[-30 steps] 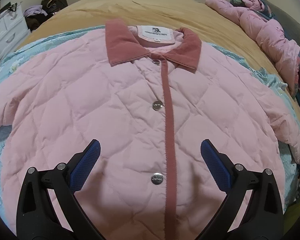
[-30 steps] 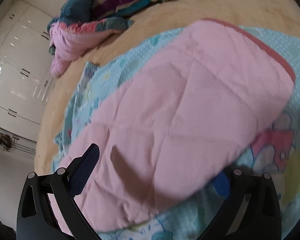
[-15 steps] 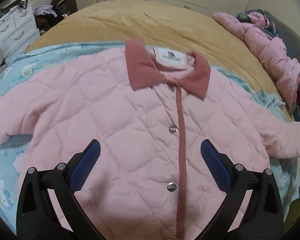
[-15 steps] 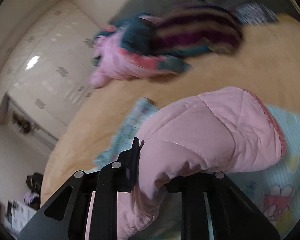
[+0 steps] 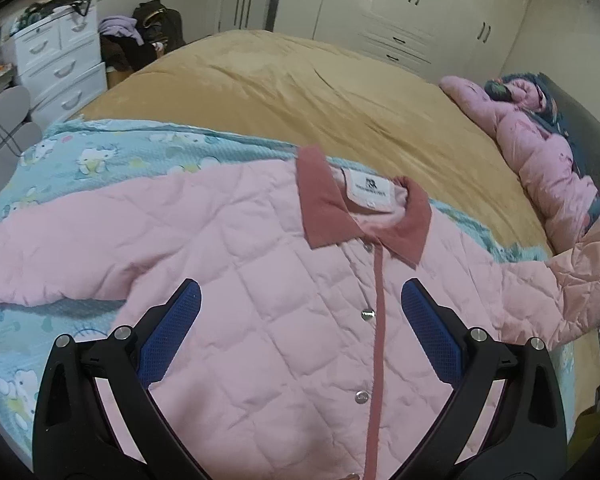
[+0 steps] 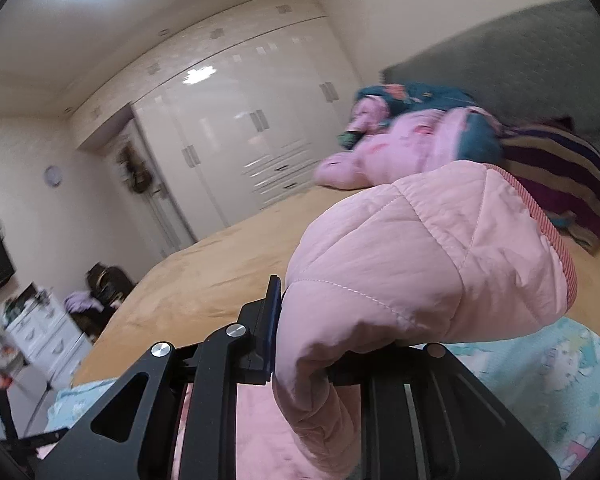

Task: Fold large clothes
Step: 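Lift the held sleeve and fold it across the coat body, then open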

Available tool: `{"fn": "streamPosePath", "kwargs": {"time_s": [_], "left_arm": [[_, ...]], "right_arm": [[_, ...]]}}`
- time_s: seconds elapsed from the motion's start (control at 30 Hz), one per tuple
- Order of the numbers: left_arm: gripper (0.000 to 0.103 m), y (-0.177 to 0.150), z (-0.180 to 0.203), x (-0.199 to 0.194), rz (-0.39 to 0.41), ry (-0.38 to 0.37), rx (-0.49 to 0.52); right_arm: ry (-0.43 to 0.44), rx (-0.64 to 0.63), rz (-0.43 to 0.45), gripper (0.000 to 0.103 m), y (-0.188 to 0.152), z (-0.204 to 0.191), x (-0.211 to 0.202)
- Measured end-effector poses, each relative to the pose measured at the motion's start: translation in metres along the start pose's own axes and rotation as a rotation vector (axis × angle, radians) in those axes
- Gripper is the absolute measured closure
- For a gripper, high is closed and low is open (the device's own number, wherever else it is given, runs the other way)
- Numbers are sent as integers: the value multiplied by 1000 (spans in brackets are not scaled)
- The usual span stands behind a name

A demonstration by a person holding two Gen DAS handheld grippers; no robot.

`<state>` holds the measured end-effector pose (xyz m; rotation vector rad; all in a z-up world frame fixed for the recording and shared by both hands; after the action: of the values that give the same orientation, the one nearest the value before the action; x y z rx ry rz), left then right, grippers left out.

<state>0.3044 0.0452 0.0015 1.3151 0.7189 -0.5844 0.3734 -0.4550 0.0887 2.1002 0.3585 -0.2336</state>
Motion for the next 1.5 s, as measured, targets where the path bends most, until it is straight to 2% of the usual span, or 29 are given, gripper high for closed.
{"fn": "streamPosePath", "kwargs": {"time_s": [0.3,0.47,0.6,0.67,1.0,1.1,1.2,1.27,1.3,1.37,1.5], "left_arm": [[9,3,-20,-8,28,-43,-64],[9,-5,-40,2,37,-38,-133],[9,-15,-50,20,13,-45,-162],[9,-19,-55,26,15,-61,-186],[9,-37,-91,47,49,-49,-263],[9,-44,-103,51,90,-98,-331],[9,-47,-108,58,80,-116,-342],[9,-50,-109,61,68,-116,-325],[9,-51,-109,63,66,-126,-322],[9,-54,-108,65,59,-150,-334],[9,-55,-103,63,65,-184,-316]], "right_arm": [[64,-125,-59,86,-28,-76,20],[91,-192,-98,86,-55,-111,34],[110,-230,-144,86,-86,-136,45],[123,-245,-168,86,-105,-148,50],[161,-335,-341,86,-214,-198,83],[149,-339,-390,86,-245,-201,94],[127,-327,-456,84,-279,-197,106],[131,-266,-540,74,-298,-188,113],[135,-220,-592,53,-304,-183,114],[151,-107,-644,33,-308,-170,110],[146,115,-623,31,-294,-141,96]]}}
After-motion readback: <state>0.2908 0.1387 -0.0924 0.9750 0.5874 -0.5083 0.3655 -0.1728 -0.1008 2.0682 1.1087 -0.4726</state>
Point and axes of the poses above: each gripper's, at about its wrist camera, not at the fingertips, and x roughly the way its jaws point, z to its right, y to its top, the point moved 6 cm from there along x, roughly the way its jaws point, and after that the axes turned 8 degrees about x, right-handed, at the moved point
